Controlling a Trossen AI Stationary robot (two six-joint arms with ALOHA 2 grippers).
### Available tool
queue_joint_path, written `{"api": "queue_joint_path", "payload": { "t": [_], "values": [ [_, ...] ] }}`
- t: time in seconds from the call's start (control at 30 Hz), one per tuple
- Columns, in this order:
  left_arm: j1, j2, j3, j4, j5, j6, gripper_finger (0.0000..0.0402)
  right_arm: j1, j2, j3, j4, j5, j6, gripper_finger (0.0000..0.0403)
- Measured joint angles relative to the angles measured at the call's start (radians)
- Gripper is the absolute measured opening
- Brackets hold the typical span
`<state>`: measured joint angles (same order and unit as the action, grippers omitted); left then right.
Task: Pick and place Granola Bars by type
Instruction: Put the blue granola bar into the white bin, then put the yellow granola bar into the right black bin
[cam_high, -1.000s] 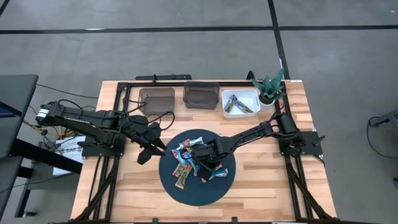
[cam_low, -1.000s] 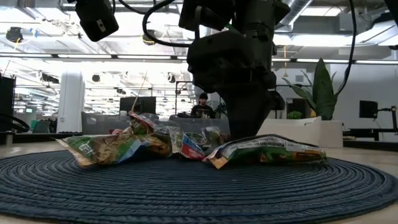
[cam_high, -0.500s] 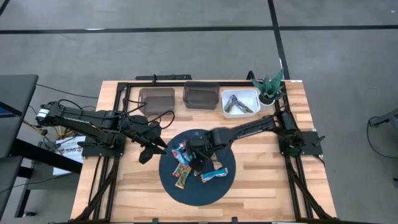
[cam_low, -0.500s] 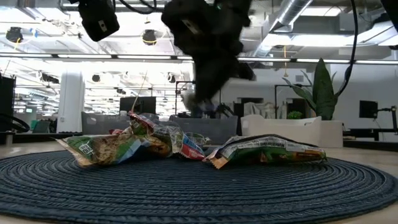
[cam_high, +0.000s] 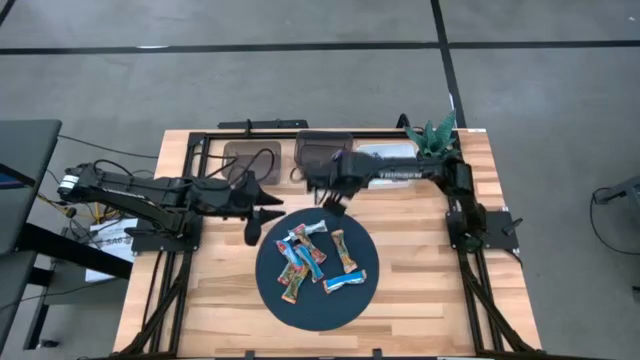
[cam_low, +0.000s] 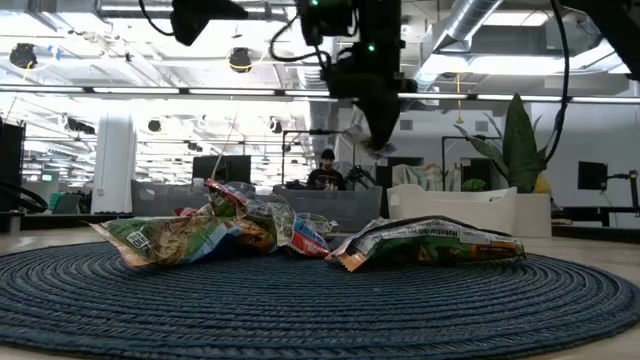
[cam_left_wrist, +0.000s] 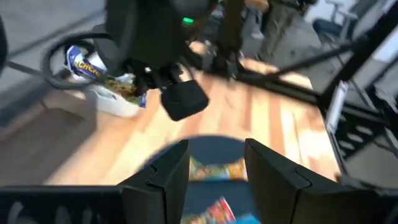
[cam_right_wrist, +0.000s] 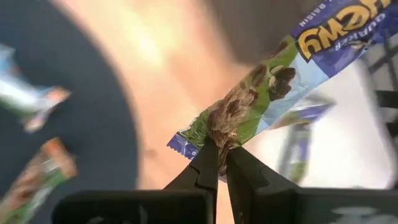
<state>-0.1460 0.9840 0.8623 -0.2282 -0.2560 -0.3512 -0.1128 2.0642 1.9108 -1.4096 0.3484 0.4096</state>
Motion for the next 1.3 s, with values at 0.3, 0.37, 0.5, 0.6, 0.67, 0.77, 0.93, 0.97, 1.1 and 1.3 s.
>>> {"api": "queue_joint_path", "payload": {
  "t": [0.3, 0.37, 0.5, 0.6, 0.67, 0.77, 0.93, 0.97, 1.1, 1.3],
  "values": [
    [0.046, 0.0, 0.0, 0.045, -0.047, 0.011, 0.0146, -0.182, -0.181, -0.077, -0.009, 0.022, -0.078, 0.0004],
    [0.055, 0.0, 0.0, 0.052, -0.045, 0.011, 0.0146, -0.206, -0.238, -0.144, 0.005, 0.02, -0.079, 0.0005],
    [0.074, 0.0, 0.0, 0.065, -0.045, 0.017, 0.0146, -0.237, -0.362, -0.321, 0.111, -0.029, -0.08, 0.0006],
    [0.086, 0.0, 0.0, 0.064, -0.044, 0.017, 0.0146, -0.251, -0.43, -0.447, 0.188, -0.057, -0.08, 0.0006],
    [0.093, 0.0, 0.0, 0.064, -0.044, 0.017, 0.0146, -0.262, -0.46, -0.504, 0.215, -0.056, -0.079, 0.0007],
    [0.102, 0.0, 0.0, 0.064, -0.044, 0.017, 0.0146, -0.283, -0.488, -0.553, 0.221, -0.056, -0.078, 0.0015],
    [0.105, 0.0, 0.0, 0.063, -0.045, 0.016, 0.0146, -0.308, -0.493, -0.562, 0.227, -0.054, -0.116, 0.0053],
    [0.105, 0.0, 0.0, 0.063, -0.045, 0.016, 0.0146, -0.314, -0.493, -0.562, 0.233, -0.055, -0.126, 0.0064],
    [0.104, 0.0, 0.0, 0.063, -0.044, 0.007, 0.0146, -0.336, -0.493, -0.562, 0.249, -0.055, -0.13, 0.0114],
    [0.104, 0.0, 0.0, 0.062, -0.011, -0.002, 0.0146, -0.333, -0.508, -0.563, 0.309, -0.1, -0.13, 0.0175]
  ]
}}
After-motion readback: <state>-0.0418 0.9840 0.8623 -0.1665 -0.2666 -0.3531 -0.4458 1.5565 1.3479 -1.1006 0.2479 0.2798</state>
